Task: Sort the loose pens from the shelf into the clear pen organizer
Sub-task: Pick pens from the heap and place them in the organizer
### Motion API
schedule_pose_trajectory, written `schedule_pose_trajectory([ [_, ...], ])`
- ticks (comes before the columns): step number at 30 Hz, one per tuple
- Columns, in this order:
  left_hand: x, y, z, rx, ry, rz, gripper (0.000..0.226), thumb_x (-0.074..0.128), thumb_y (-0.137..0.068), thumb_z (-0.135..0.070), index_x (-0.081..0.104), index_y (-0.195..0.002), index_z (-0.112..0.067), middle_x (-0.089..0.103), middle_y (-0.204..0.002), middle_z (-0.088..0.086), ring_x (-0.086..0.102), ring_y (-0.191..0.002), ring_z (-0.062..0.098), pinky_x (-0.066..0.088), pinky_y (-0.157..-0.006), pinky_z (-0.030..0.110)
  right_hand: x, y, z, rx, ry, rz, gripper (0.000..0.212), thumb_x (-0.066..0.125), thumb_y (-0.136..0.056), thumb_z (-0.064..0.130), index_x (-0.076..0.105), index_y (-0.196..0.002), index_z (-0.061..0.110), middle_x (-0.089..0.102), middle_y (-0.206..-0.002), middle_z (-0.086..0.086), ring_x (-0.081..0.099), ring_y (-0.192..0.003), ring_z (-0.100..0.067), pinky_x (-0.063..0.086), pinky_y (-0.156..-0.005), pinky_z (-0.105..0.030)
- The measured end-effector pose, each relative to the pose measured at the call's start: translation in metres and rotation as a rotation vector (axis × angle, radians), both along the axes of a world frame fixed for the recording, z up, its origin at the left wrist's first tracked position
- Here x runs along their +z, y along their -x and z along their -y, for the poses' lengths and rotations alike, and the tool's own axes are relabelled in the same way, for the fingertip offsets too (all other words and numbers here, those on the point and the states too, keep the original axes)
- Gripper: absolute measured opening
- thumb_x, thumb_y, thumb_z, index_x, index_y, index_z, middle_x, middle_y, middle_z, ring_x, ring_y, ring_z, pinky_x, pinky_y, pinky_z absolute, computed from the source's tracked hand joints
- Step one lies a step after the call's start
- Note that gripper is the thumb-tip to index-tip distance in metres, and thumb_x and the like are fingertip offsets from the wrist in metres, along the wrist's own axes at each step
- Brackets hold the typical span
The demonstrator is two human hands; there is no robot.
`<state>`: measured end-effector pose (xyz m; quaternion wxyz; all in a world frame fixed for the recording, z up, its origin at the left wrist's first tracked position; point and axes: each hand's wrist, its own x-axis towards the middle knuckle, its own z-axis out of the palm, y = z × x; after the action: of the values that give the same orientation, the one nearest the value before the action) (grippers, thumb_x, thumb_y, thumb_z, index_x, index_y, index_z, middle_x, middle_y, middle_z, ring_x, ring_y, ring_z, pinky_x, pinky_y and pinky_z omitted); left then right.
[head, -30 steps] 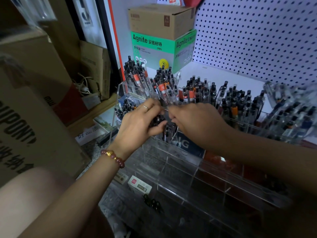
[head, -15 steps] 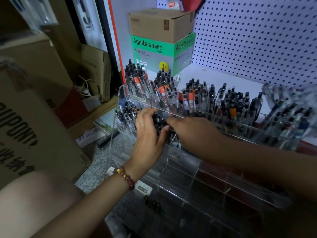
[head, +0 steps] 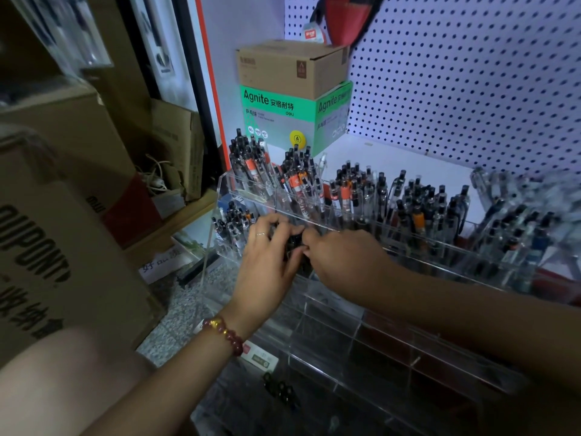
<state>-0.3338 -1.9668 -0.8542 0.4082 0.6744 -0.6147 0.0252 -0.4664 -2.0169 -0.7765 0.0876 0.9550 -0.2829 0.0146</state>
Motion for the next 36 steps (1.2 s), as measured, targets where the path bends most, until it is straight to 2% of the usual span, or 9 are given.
schedule_pose_trajectory([
  [4, 0.008, 0.001, -0.003, 0.002, 0.007, 0.013, 0.037, 0.062, -0.083, -0.032, 0.056, -0.115, -0.015, 0.044, -0.122, 0.007, 0.037, -0.120, 0.019, 0.033, -0.100, 0.034, 0.016, 0.007, -0.001, 0.017, -0.041, 0.051, 0.026, 0.035, -0.101, 0.027, 0.047, -0.122, 0.016, 0.050, -0.075, 0.004, 0.044, -0.060, -0.015, 0.035, -0.052, -0.026],
  [8, 0.028, -0.004, -0.011, -0.044, 0.056, 0.059, 0.061, 0.057, -0.079, -0.057, 0.047, -0.125, -0.019, 0.034, -0.126, -0.002, 0.029, -0.121, 0.009, 0.027, -0.103, 0.028, 0.041, 0.029, -0.002, 0.091, -0.003, 0.215, 0.023, 0.033, -0.101, 0.026, 0.054, -0.104, 0.018, 0.045, -0.061, 0.009, 0.047, -0.051, -0.009, 0.038, -0.048, -0.023],
  [16, 0.116, 0.023, 0.011, -0.249, 0.243, 0.207, 0.021, 0.048, -0.093, -0.028, 0.055, -0.111, -0.018, 0.047, -0.115, -0.003, 0.043, -0.113, 0.015, 0.035, -0.095, 0.034, 0.100, 0.099, 0.041, -0.081, 0.125, 0.748, 0.021, 0.045, -0.098, 0.023, 0.066, -0.097, 0.021, 0.045, -0.044, 0.007, 0.040, -0.039, -0.008, 0.032, -0.045, -0.025],
  [22, 0.162, 0.086, 0.086, -0.548, 0.188, 0.329, 0.013, 0.051, -0.092, -0.018, 0.061, -0.101, -0.017, 0.051, -0.101, -0.010, 0.051, -0.101, 0.015, 0.040, -0.089, 0.035, 0.103, 0.171, 0.105, -0.382, -0.057, 0.829, 0.022, 0.048, -0.099, 0.020, 0.063, -0.084, 0.021, 0.061, -0.062, -0.007, 0.044, -0.047, -0.016, 0.030, -0.047, -0.022],
  [24, 0.167, 0.106, 0.114, -0.597, 0.167, 0.329, 0.013, 0.051, -0.093, -0.019, 0.062, -0.099, -0.018, 0.050, -0.098, -0.013, 0.049, -0.097, 0.009, 0.038, -0.084, 0.027, 0.087, 0.194, 0.128, -0.523, -0.143, 0.792, 0.029, 0.051, -0.098, 0.023, 0.059, -0.071, 0.016, 0.067, -0.076, -0.018, 0.047, -0.052, -0.021, 0.037, -0.053, -0.028],
  [27, 0.166, 0.129, 0.147, -0.613, 0.085, 0.252, 0.008, 0.052, -0.095, -0.016, 0.058, -0.094, -0.021, 0.056, -0.097, -0.011, 0.049, -0.093, 0.004, 0.034, -0.075, 0.012, 0.057, 0.224, 0.155, -0.644, -0.207, 0.681, 0.027, 0.051, -0.098, 0.020, 0.059, -0.081, 0.002, 0.062, -0.087, -0.024, 0.047, -0.062, -0.022, 0.038, -0.065, -0.036],
  [29, 0.159, 0.138, 0.163, -0.607, 0.007, 0.196, 0.008, 0.052, -0.096, -0.014, 0.059, -0.093, -0.016, 0.058, -0.099, -0.009, 0.050, -0.093, 0.006, 0.036, -0.075, 0.016, 0.045, 0.235, 0.165, -0.646, -0.176, 0.562, 0.019, 0.050, -0.099, 0.021, 0.064, -0.099, 0.008, 0.061, -0.094, -0.012, 0.048, -0.069, -0.015, 0.040, -0.071, -0.034],
  [33, 0.145, 0.146, 0.176, -0.589, -0.092, 0.196, 0.011, 0.052, -0.096, -0.016, 0.063, -0.097, -0.019, 0.058, -0.098, -0.012, 0.052, -0.091, 0.003, 0.038, -0.080, 0.020, 0.033, 0.237, 0.178, -0.576, 0.031, 0.280, 0.038, 0.048, -0.099, 0.033, 0.048, -0.136, 0.025, 0.047, -0.130, -0.005, 0.042, -0.120, -0.024, 0.037, -0.101, -0.037],
  [36, 0.145, 0.144, 0.176, -0.582, -0.097, 0.122, 0.012, 0.053, -0.095, -0.018, 0.064, -0.092, -0.021, 0.062, -0.096, -0.012, 0.055, -0.090, 0.001, 0.043, -0.082, 0.024, 0.029, 0.227, 0.192, -0.558, 0.097, 0.089, 0.046, 0.038, -0.099, 0.042, 0.036, -0.143, 0.031, 0.042, -0.135, -0.006, 0.032, -0.128, -0.026, 0.025, -0.105, -0.039],
])
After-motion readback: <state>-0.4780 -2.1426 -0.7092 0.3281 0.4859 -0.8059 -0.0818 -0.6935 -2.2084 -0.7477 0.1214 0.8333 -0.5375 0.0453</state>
